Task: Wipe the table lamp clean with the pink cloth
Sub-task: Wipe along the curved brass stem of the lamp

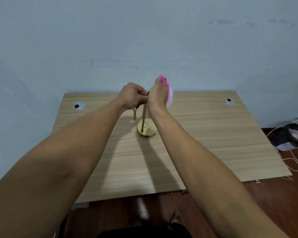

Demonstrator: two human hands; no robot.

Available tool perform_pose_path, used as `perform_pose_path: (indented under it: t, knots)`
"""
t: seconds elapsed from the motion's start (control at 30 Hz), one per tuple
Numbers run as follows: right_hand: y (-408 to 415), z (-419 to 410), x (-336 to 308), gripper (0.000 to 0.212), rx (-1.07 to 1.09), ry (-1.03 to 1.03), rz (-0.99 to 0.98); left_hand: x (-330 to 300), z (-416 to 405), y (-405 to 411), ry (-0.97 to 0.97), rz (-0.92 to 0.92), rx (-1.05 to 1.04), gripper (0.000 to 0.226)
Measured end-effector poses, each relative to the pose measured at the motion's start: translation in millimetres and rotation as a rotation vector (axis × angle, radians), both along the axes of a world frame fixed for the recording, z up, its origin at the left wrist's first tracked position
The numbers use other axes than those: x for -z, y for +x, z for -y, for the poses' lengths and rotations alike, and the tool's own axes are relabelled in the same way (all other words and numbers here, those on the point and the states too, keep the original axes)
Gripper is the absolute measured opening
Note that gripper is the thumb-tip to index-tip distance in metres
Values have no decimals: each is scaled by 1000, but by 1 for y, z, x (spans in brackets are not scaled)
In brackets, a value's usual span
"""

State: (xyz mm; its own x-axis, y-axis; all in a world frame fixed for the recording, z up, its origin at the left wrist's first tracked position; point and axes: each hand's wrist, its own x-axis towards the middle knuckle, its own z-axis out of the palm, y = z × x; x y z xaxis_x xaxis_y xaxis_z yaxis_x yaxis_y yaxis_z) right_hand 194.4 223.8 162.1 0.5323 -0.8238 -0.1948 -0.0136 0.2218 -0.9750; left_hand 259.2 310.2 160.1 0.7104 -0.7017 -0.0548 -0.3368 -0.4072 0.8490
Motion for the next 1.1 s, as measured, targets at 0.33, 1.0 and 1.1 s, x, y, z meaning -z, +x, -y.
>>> perform_pose_path:
  t: [0.33, 1.0, 1.1]
  knots:
    - [-39, 6, -43, 26, 60, 289, 77, -3, 8, -1, 49, 79, 33, 17]
    - [-67, -3, -29, 40, -205, -487, -187, 1, 6, 0, 55, 142, 54, 7]
    - [-65, 2, -29, 45, -145, -501, -187, 0, 7, -1, 66, 159, 56, 7]
